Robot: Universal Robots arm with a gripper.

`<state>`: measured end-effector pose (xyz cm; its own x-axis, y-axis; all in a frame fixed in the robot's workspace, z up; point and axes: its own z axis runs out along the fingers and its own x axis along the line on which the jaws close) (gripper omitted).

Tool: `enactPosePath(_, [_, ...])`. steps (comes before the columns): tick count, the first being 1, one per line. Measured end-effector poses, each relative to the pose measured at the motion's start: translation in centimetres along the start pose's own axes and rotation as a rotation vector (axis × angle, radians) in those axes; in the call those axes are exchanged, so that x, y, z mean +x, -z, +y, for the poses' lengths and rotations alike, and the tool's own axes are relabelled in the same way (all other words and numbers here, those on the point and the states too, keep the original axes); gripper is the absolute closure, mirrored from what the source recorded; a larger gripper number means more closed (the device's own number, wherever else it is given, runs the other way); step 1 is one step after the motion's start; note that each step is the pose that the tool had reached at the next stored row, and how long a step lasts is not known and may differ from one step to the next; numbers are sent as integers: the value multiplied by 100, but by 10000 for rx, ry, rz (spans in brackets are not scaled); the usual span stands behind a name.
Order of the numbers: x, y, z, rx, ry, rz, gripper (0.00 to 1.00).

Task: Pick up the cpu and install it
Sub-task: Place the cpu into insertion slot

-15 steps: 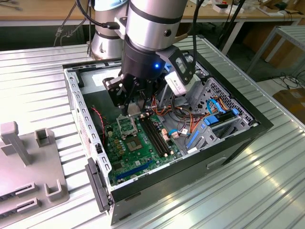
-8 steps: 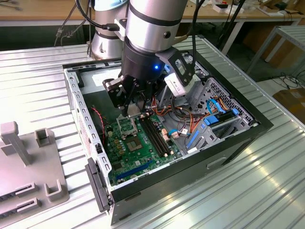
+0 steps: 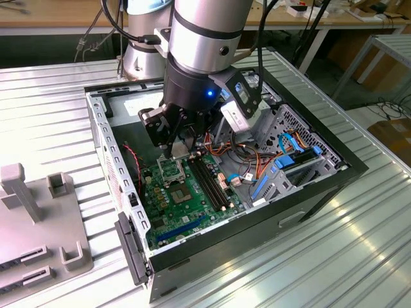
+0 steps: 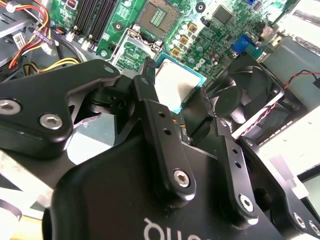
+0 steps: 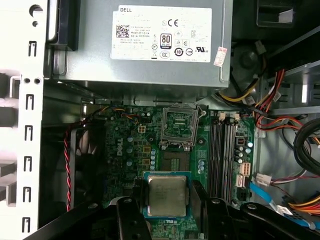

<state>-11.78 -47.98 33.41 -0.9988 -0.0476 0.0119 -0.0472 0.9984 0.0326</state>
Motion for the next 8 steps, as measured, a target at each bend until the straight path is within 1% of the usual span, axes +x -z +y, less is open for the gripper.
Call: enactPosePath(8, [0,-31,-1,1,0,0,53])
